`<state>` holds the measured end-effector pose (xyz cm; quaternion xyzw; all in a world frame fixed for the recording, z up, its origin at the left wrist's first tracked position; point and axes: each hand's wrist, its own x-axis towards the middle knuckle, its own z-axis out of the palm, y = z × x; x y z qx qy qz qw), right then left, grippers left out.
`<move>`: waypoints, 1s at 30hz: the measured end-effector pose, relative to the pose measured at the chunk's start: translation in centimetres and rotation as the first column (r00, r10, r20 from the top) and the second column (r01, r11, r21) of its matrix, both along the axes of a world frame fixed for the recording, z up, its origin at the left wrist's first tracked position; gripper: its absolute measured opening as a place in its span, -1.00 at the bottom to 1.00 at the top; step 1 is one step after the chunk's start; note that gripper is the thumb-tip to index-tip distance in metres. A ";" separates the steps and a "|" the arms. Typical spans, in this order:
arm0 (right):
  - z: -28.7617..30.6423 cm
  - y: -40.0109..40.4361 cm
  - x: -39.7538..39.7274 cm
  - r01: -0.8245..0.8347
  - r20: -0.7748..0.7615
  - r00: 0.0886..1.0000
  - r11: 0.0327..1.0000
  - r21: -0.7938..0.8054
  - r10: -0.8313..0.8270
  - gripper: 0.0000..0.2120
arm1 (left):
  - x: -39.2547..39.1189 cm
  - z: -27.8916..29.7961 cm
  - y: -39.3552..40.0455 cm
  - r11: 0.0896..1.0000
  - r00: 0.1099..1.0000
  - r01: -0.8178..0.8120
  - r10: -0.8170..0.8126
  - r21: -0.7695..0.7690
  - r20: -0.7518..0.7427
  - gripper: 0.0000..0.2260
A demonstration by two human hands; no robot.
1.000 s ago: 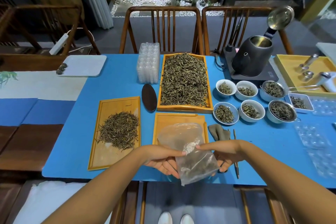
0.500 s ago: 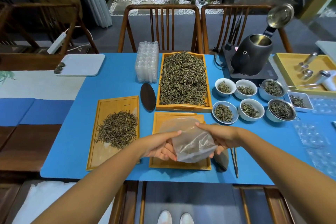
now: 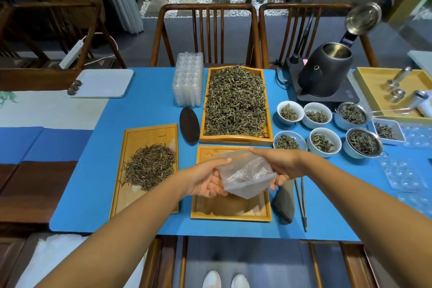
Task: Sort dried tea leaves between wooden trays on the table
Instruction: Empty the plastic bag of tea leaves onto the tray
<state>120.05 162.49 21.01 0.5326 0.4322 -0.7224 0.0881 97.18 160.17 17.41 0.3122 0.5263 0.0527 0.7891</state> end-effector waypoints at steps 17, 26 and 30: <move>2.6 1.8 -0.3 -0.036 0.033 0.999 0.999 -0.002 0.036 -0.40 | -0.3 2.8 1.3 0.989 0.990 0.138 -0.140 -0.056 -0.035 -0.40; 3.3 2.1 -0.1 -0.042 0.038 0.998 0.999 0.011 0.041 -0.34 | -0.1 3.5 1.6 0.986 0.987 0.157 -0.158 -0.051 -0.018 -0.37; 3.6 2.1 0.2 -0.040 0.038 0.998 0.999 0.012 0.040 -0.36 | -0.1 3.5 1.7 0.987 0.988 0.152 -0.153 -0.059 -0.024 -0.45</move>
